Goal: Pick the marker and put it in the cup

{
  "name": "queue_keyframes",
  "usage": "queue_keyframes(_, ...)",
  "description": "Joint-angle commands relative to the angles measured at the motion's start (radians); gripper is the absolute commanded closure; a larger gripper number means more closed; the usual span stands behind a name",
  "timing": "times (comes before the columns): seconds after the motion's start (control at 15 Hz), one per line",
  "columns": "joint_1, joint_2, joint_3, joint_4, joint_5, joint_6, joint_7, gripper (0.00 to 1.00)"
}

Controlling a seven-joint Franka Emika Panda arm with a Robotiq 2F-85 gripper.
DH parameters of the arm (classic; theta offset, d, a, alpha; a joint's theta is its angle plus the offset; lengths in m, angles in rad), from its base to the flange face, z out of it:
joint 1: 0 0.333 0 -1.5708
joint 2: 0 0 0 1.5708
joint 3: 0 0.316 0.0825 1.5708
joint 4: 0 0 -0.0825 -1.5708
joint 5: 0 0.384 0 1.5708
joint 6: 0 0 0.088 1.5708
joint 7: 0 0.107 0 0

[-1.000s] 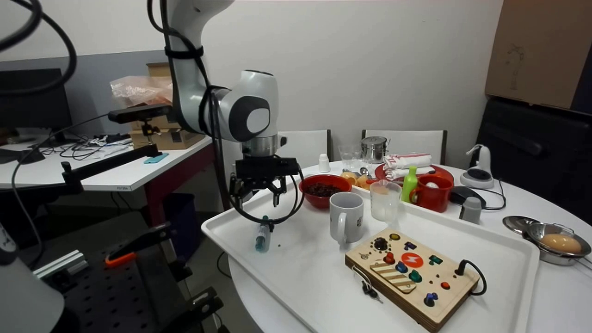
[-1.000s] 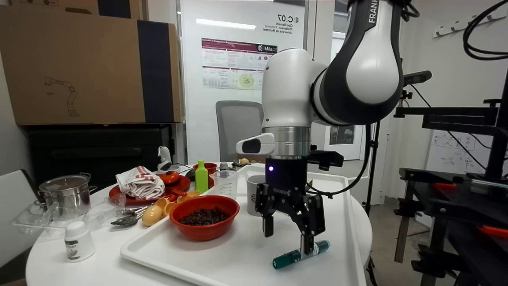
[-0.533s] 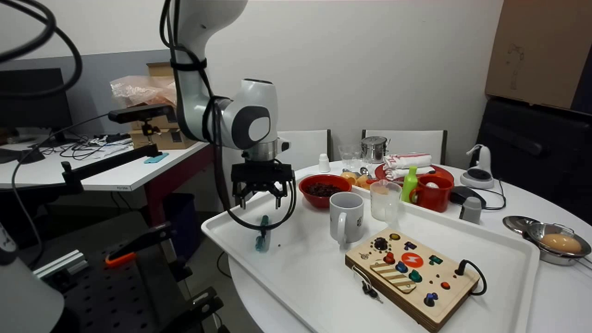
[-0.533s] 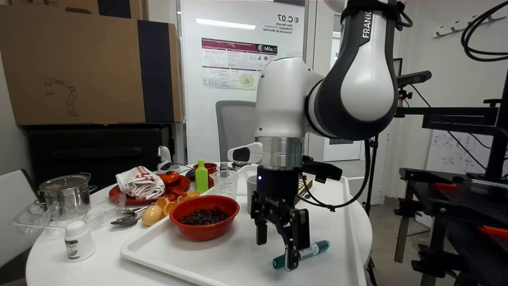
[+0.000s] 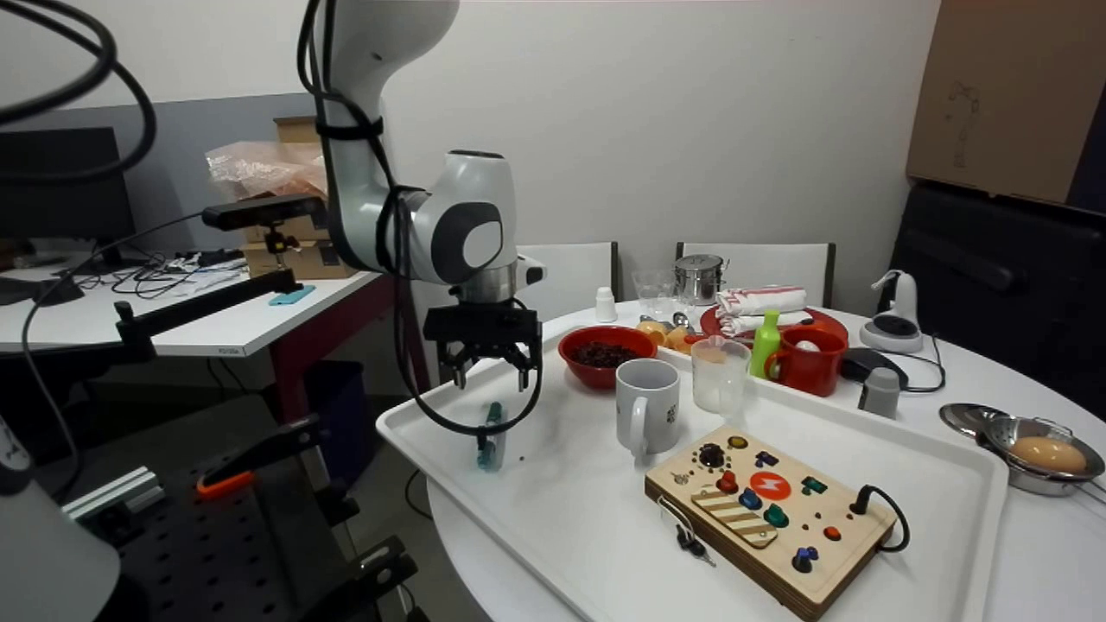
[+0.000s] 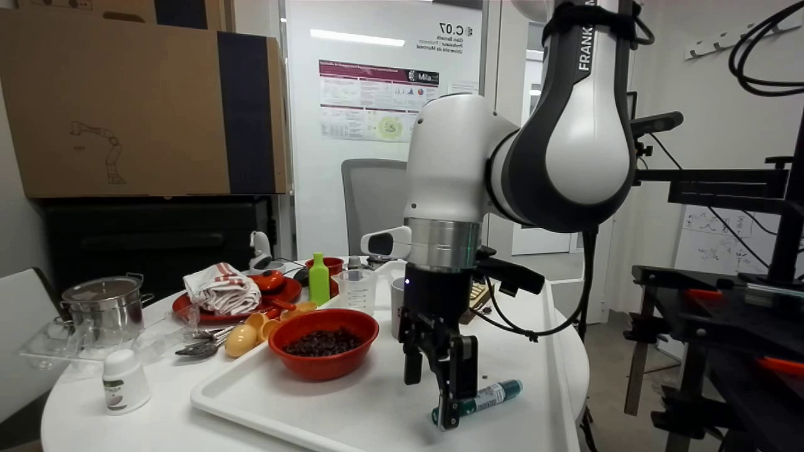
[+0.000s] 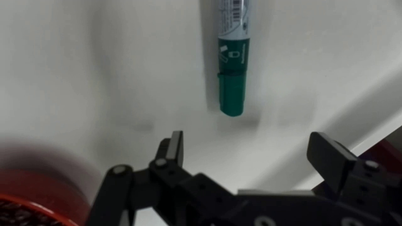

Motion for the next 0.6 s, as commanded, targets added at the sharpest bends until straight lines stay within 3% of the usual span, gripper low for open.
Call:
queue_keyframes(0.0, 0.03, -0.021, -0.044, -0.025, -0.009, 0.02, 0.038, 0.0)
queue_keyframes(0.53, 0.094, -0.024, -0.099, -0.062, -0.031, 0.016, 0.037, 0.0)
